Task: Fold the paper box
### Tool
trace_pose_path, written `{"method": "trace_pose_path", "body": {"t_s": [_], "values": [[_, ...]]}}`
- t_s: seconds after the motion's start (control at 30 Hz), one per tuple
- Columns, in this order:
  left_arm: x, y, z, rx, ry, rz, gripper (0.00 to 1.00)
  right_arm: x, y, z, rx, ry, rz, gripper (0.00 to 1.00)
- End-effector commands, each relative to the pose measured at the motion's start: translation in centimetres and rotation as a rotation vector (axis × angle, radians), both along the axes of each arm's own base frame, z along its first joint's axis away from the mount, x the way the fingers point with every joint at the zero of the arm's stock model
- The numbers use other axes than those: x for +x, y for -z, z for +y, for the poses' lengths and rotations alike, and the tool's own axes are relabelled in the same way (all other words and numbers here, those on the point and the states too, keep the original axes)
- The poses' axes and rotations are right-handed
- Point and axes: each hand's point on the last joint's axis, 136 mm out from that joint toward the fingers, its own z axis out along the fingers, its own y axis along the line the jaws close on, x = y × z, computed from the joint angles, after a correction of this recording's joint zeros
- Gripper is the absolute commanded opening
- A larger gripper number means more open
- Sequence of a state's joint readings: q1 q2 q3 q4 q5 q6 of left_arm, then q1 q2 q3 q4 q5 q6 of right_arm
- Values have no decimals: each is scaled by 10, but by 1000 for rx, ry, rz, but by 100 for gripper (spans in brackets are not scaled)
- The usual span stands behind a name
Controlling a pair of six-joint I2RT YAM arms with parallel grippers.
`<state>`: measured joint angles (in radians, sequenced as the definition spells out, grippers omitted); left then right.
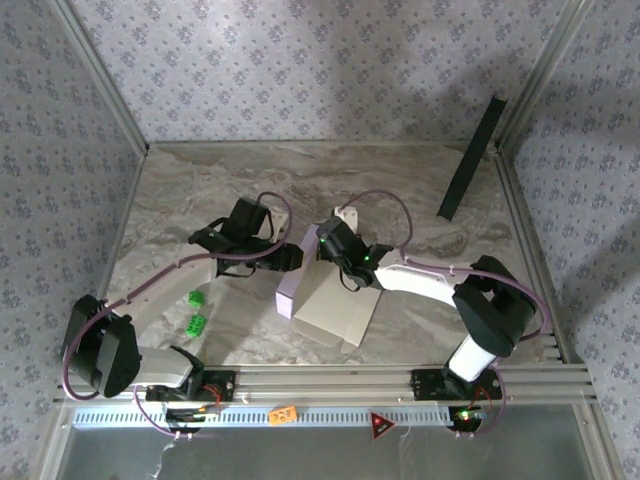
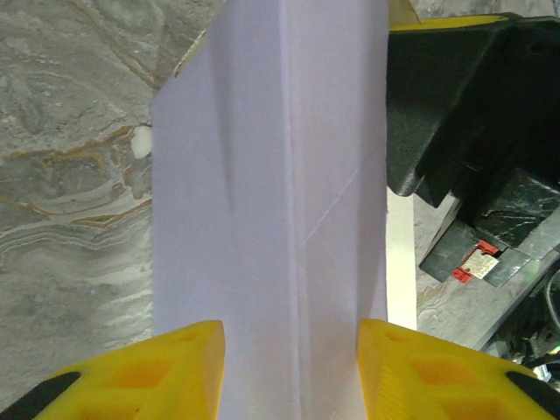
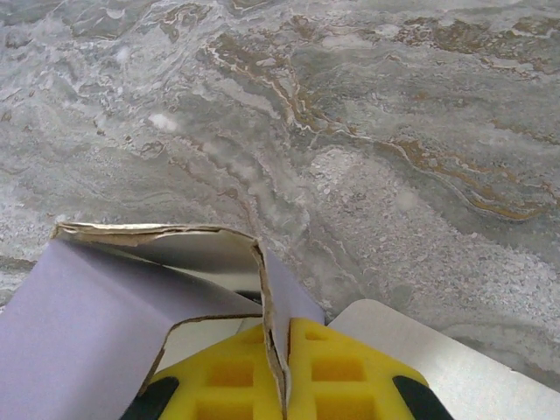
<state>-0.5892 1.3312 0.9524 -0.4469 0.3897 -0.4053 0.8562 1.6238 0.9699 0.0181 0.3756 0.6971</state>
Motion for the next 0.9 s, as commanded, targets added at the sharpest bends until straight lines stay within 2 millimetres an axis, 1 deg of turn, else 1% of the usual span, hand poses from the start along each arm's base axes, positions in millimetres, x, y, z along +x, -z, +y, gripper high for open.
{"method": "trace_pose_path", "body": {"t_s": [0.0,0.13,0.3,0.43,0.53,0.67,0.77,0.87], "values": [[-4,16,5,20,-25,39,40,-9,7,7,-19,-96,48,0],[-4,26,7,23,-40,55,39,-14,-5,10,-19,-151,32,0],[-2,30,7,25,-53,67,38,-25,-7,7,-8,-160,58,0],[-2,33,7,26,-57,74,38,-32,-8,9,1,-173,56,0],[-1,35,7,30,-60,81,38,-35,-1,7,-21,-169,59,0],[-1,34,7,31,-63,78,38,-40,19,4,-69,-162,76,0],[2,26,7,27,-71,59,39,-44,35,0,-103,-158,94,0],[6,13,8,21,-81,33,39,-46,42,-2,-117,-155,97,0]]}}
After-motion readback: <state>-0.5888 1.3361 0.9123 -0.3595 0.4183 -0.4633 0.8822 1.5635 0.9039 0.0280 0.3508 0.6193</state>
